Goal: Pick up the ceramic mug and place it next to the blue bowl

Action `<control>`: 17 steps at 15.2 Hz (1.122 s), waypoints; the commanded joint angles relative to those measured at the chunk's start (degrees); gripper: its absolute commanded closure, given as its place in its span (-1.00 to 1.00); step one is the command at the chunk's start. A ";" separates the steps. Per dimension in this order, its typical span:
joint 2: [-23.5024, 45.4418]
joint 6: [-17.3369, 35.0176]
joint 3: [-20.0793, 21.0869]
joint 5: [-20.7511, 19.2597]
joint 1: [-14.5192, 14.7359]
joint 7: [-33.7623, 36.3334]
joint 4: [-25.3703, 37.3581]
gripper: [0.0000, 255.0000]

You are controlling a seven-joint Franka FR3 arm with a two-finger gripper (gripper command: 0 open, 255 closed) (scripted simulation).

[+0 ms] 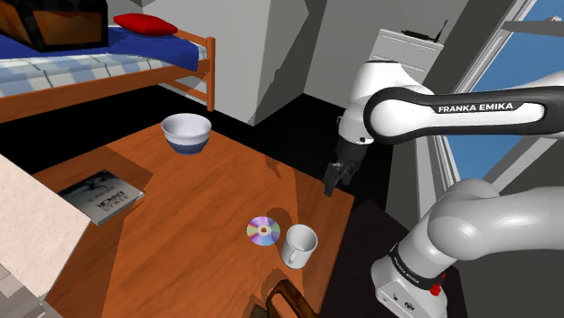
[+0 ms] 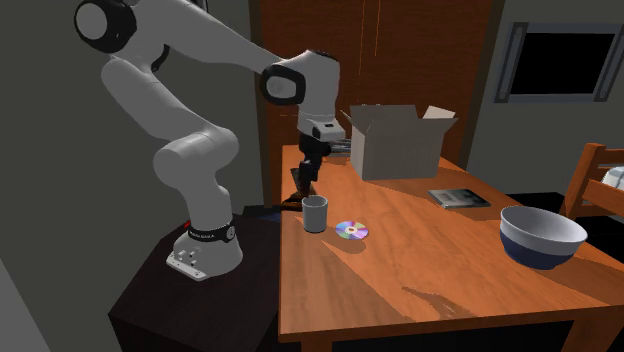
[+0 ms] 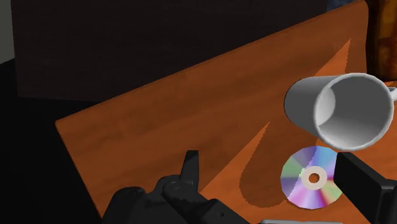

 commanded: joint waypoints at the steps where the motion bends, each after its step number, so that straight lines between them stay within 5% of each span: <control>1: -1.75 4.79 3.27 3.18 4.72 -0.21 -2.77 -1.00; 8: 6.96 22.92 19.36 18.73 5.55 -2.08 -8.53 -1.00; 17: 13.85 31.03 37.11 33.40 -5.47 -10.31 -8.52 -1.00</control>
